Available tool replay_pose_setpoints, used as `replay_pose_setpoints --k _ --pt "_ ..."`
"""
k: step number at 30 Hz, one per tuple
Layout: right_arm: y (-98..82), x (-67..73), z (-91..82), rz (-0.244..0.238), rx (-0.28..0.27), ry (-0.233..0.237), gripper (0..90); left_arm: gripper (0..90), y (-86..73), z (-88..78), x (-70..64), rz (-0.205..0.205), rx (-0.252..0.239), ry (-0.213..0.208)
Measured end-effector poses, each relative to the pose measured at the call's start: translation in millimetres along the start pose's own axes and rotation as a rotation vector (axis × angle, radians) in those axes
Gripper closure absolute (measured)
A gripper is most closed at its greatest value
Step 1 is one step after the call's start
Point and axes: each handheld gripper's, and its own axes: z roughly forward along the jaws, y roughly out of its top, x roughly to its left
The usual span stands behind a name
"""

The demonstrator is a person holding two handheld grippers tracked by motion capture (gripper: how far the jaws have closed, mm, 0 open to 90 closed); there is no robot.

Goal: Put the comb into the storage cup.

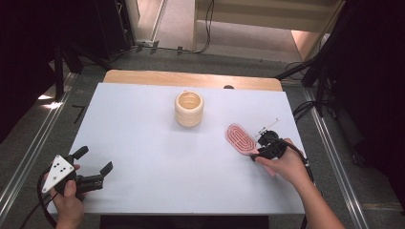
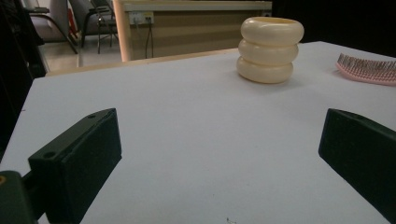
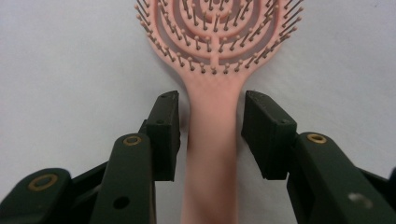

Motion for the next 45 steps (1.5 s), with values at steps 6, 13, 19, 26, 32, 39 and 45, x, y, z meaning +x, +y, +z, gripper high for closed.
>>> replay_pose_setpoints --k 6,13,19,26,32,39,45 --pt "-0.1 0.9 1.7 0.013 -0.001 -0.021 60.0 0.0 0.1 0.3 -0.4 0.005 0.004 0.000" --pt "-0.5 -3.8 1.1 0.032 -0.003 -0.010 67.3 0.0 0.0 0.1 -0.5 0.004 0.004 0.000" --pt "0.3 -3.4 1.1 0.014 -0.001 -0.016 67.7 0.0 0.2 0.6 -0.6 0.005 0.005 0.003" --pt "-4.5 -4.4 0.3 0.007 -0.037 -0.014 67.9 0.0 1.8 1.3 -1.9 0.016 0.018 0.009" --pt "-7.3 -4.8 -0.3 0.006 -0.059 -0.010 68.0 0.0 4.0 2.2 -2.4 0.007 0.029 0.010" --pt "-8.4 -2.2 -3.5 -0.003 -0.082 -0.001 68.0 0.0 8.6 7.0 -13.6 0.037 0.054 0.006" --pt "-9.2 -0.4 -7.8 -0.010 -0.113 0.003 68.0 0.0 17.3 13.2 -25.1 0.048 0.051 -0.032"
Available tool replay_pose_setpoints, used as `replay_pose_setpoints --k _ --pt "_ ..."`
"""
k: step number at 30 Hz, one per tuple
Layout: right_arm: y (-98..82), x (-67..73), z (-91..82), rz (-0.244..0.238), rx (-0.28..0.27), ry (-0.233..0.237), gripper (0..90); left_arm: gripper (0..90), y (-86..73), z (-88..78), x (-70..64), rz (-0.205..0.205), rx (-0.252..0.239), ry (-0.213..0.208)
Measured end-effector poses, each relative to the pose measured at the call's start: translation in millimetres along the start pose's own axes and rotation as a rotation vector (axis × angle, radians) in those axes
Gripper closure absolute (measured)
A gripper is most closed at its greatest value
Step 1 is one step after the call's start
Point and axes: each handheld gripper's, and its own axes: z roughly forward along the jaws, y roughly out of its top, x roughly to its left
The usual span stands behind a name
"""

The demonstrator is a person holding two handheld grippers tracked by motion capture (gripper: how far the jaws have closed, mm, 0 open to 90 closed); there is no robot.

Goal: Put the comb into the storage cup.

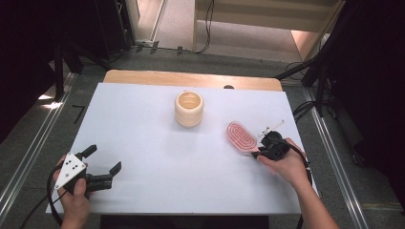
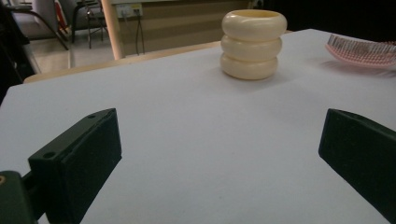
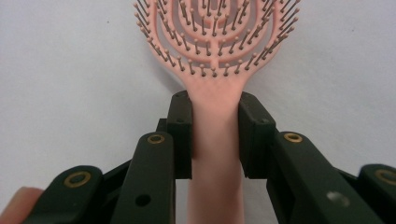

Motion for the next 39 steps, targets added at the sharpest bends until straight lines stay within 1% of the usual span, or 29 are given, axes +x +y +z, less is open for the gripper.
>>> replay_pose_setpoints --k 4,6,9,11,12,14,19,22,24,26,27,29,30,33,35,39 --pt "-1.0 1.0 -2.9 -0.001 -0.021 0.002 68.0 0.0 6.6 5.8 -9.4 0.012 0.000 -0.030" --pt "-1.6 1.1 -4.1 -0.010 -0.039 0.005 68.0 0.0 10.2 9.5 -13.9 0.018 -0.001 -0.047" --pt "-2.5 2.0 -5.8 -0.011 -0.052 0.004 68.0 0.0 14.5 13.9 -17.1 0.016 -0.004 -0.064" --pt "-3.3 2.4 -6.7 -0.008 -0.075 0.014 68.0 0.0 17.5 17.5 -19.4 0.016 -0.007 -0.075" --pt "-3.3 2.4 -6.7 -0.008 -0.075 0.014 68.0 0.0 19.0 19.7 -20.6 0.015 -0.010 -0.082" --pt "-3.2 2.7 -7.4 -0.017 -0.086 0.013 68.0 0.0 22.3 24.2 -23.8 0.023 -0.008 -0.095" --pt "-2.4 6.2 -9.1 -0.019 -0.106 0.010 68.0 0.0 28.6 33.9 -30.7 0.034 -0.005 -0.124" --pt "-1.8 8.7 -10.6 -0.018 -0.121 0.015 67.9 0.0 31.9 39.2 -34.4 0.036 -0.001 -0.136" --pt "-1.3 9.3 -11.6 -0.029 -0.132 0.018 68.0 0.0 34.3 42.5 -36.5 0.035 -0.004 -0.148" --pt "-0.8 10.9 -13.0 -0.023 -0.141 0.019 68.0 0.0 37.0 45.8 -38.7 0.036 -0.001 -0.157" --pt "-0.6 11.5 -13.9 -0.031 -0.146 0.021 68.0 0.0 37.8 46.9 -39.2 0.038 -0.004 -0.160" --pt "-0.3 12.7 -14.9 -0.031 -0.157 0.022 68.0 0.0 40.2 49.9 -41.2 0.032 -0.009 -0.170" --pt "0.3 14.0 -15.8 -0.035 -0.174 0.022 68.0 0.0 41.2 51.2 -41.9 0.029 -0.012 -0.173" --pt "0.9 15.4 -16.9 -0.030 -0.180 0.027 68.0 0.0 43.6 55.3 -44.4 0.027 -0.017 -0.184" --pt "1.9 16.6 -17.3 -0.039 -0.194 0.028 68.0 0.0 45.5 58.1 -46.7 0.029 -0.016 -0.191" --pt "4.0 19.6 -19.2 -0.041 -0.214 0.037 68.0 0.0 49.1 63.1 -50.6 0.030 -0.020 -0.205"
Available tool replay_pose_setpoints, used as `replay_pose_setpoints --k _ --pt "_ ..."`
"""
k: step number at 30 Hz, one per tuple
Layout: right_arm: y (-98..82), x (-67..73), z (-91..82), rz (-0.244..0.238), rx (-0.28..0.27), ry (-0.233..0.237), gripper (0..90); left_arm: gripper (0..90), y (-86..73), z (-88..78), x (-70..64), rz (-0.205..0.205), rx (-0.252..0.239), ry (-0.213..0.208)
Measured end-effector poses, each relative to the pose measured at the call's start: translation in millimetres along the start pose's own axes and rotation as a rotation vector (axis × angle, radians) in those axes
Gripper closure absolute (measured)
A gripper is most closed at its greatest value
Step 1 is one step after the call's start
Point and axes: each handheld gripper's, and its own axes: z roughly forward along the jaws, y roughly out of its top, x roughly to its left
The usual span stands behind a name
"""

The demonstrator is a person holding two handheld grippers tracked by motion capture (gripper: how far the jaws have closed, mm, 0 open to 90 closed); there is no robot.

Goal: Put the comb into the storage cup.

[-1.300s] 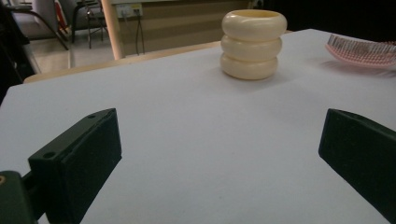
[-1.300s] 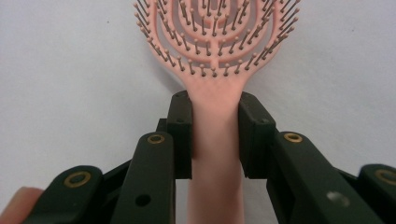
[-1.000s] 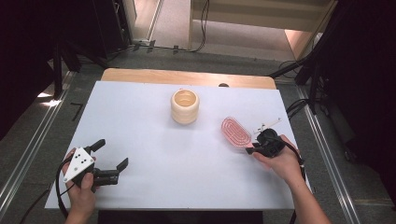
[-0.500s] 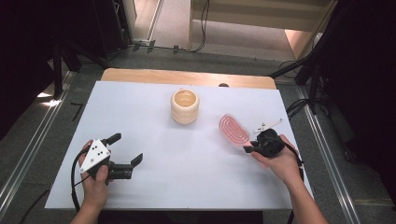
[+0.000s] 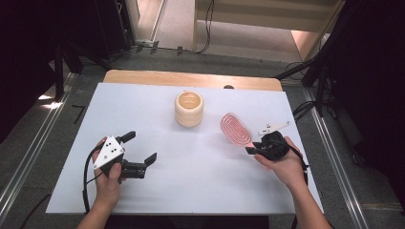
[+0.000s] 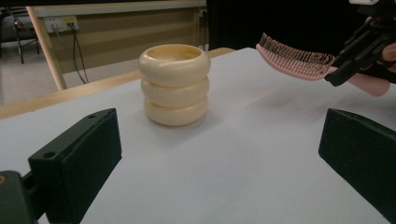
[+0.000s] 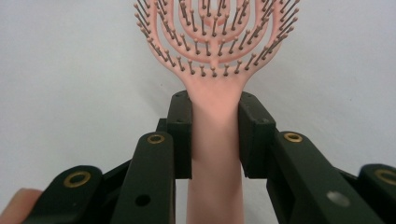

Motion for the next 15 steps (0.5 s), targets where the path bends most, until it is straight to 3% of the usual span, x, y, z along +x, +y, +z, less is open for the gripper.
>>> replay_pose_setpoints --k 15 --pt "6.0 11.1 3.3 -0.016 -0.056 0.019 67.9 0.0 7.1 17.7 -3.7 -0.010 0.002 -0.029"
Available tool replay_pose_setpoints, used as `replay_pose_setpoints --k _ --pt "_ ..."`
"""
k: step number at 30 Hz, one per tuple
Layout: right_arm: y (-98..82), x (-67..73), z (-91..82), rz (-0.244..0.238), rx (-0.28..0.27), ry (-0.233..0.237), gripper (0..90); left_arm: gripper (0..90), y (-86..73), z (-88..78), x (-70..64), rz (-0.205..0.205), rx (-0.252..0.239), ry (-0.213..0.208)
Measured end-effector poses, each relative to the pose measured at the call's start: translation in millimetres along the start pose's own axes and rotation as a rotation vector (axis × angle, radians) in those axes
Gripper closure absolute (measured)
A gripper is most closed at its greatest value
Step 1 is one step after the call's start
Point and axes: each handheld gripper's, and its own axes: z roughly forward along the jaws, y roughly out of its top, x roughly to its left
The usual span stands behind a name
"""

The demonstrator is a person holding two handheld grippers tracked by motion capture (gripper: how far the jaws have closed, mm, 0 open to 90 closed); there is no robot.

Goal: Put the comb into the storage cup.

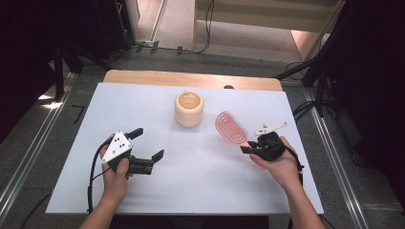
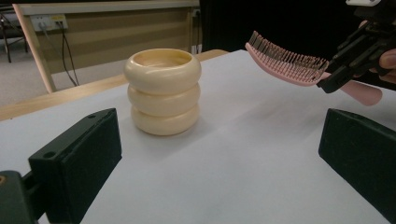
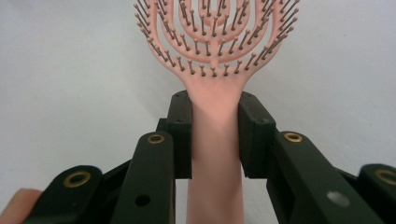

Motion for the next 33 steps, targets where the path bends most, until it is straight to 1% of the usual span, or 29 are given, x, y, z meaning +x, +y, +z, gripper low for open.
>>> replay_pose_setpoints --k 7,9,15,16,19,21,24,26,31,33 --pt "2.9 4.4 0.3 0.000 -0.023 0.007 67.9 0.0 5.0 9.2 -4.0 -0.004 -0.013 -0.018" --pt "3.5 5.5 1.0 -0.009 -0.027 0.013 68.0 0.0 6.2 11.5 -5.0 -0.001 -0.011 -0.023" --pt "4.7 9.4 3.1 -0.012 -0.043 0.025 67.9 0.0 10.6 18.2 -7.7 -0.011 -0.020 -0.047" --pt "4.9 10.5 3.0 -0.004 -0.043 0.024 68.0 0.0 11.2 19.6 -8.2 -0.012 -0.025 -0.052" --pt "5.6 11.1 4.0 -0.009 -0.059 0.026 68.0 0.0 13.2 24.0 -9.7 -0.017 -0.031 -0.059" --pt "5.7 12.4 4.6 -0.004 -0.068 0.030 68.0 0.0 14.1 26.9 -10.9 -0.022 -0.034 -0.065" --pt "5.9 14.8 6.0 -0.009 -0.080 0.035 68.0 0.0 14.8 31.2 -12.2 -0.023 -0.029 -0.074" --pt "6.2 16.4 7.1 -0.020 -0.083 0.034 68.0 0.0 15.0 33.4 -12.5 -0.026 -0.029 -0.075" --pt "6.1 19.7 9.4 -0.022 -0.096 0.039 68.0 0.1 16.1 38.2 -12.6 -0.047 -0.032 -0.090" --pt "5.8 21.1 10.4 -0.026 -0.104 0.042 67.9 0.0 16.5 40.6 -13.5 -0.048 -0.033 -0.090"
